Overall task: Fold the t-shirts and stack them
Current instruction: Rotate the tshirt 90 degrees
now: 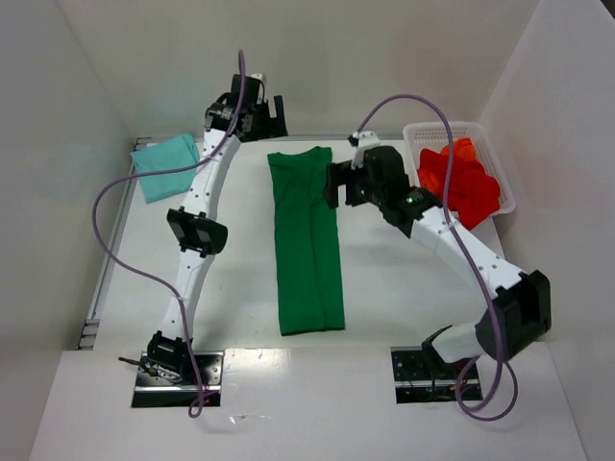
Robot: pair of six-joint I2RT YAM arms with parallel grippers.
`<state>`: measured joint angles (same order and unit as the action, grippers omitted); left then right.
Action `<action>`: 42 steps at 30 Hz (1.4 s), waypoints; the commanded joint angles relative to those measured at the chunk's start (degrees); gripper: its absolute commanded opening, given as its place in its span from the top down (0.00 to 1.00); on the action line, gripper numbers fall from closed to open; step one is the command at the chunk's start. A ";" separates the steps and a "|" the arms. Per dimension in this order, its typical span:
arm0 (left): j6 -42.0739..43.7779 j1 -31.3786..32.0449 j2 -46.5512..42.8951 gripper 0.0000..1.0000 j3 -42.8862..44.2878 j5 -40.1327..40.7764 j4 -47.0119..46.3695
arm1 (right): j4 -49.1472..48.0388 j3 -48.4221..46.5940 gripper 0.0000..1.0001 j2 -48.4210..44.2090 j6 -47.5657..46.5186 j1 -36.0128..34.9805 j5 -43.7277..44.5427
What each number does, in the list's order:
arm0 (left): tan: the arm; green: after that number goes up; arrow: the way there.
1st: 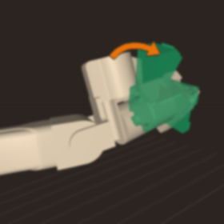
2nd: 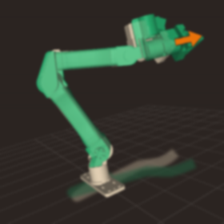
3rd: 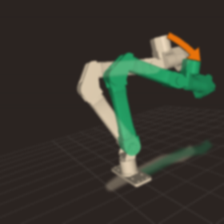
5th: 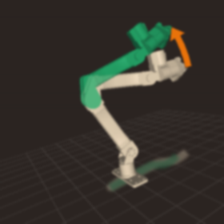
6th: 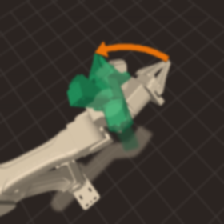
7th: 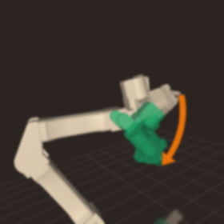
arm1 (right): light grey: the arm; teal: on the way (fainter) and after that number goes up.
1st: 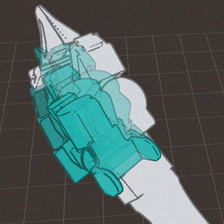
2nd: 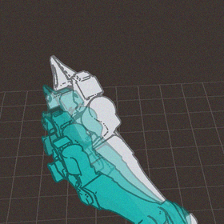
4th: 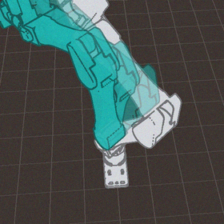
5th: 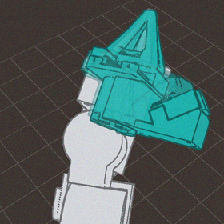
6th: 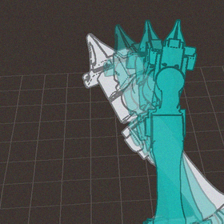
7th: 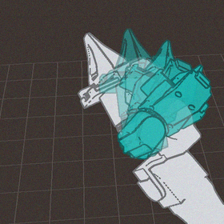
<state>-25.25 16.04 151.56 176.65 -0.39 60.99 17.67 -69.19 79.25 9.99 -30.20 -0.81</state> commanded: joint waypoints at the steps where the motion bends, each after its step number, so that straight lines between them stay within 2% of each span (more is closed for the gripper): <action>1: 2.23 1.27 -9.83 0.00 0.30 5.91 6.59 | -2.70 -5.85 0.01 7.73 -2.43 1.81 -0.14; 7: 3.89 1.88 -25.66 0.00 -16.56 6.64 7.30 | -5.71 -11.85 0.01 17.51 2.29 4.30 -3.79; 9: 4.34 2.40 -36.70 0.00 -28.75 6.04 4.64 | -5.72 -14.25 0.02 21.84 3.61 5.97 -4.71; 10: 4.42 2.50 -38.50 0.00 -35.20 5.93 2.74 | -5.72 -15.01 0.03 23.54 3.81 6.21 -5.20; 12: 2.91 2.50 -49.55 0.00 -49.94 4.35 -7.82 | -6.33 -16.43 0.04 26.91 3.38 6.21 -4.98; 13: 1.92 2.08 -57.59 0.00 -64.25 3.27 -16.78 | -6.33 -16.59 0.05 27.78 3.20 6.21 -3.98; 15: -0.75 0.82 -71.16 0.00 -80.41 -2.77 -27.48 | -6.58 -17.75 0.05 29.59 1.55 6.73 -3.40; 17: -3.45 -1.98 -78.61 0.00 -98.28 -6.02 -40.66 | -7.87 -18.26 0.06 30.24 0.34 6.91 -3.06; 18: -4.21 -2.50 -82.79 0.00 -102.30 -8.10 -45.63 | -8.70 -18.34 0.07 30.97 -0.31 7.35 -3.06; 20: -5.97 -3.03 -86.17 0.00 -111.22 -8.17 -49.69 | -9.23 -20.24 0.11 33.29 -1.55 7.39 -3.06; 23: -6.47 -3.04 -87.67 0.00 -115.32 -9.08 -52.02 | -8.54 -24.17 0.19 36.26 -2.08 7.88 -3.06; 26: -5.16 -3.04 -84.77 0.00 -116.52 -11.02 -51.00 | -8.14 -26.70 0.24 39.76 -1.93 7.88 -4.81; 34: -5.16 -3.04 -77.24 0.00 -117.58 -13.38 -52.35 | -5.05 -36.40 0.29 49.52 -0.32 7.88 -5.87; 42: -4.45 -3.04 -70.78 0.00 -116.97 -14.95 -53.95 | -2.47 -40.40 0.32 54.60 -1.38 7.35 -5.96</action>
<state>-30.20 12.99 78.36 58.76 -13.10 11.13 13.96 -105.27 132.44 9.31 -22.61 -6.59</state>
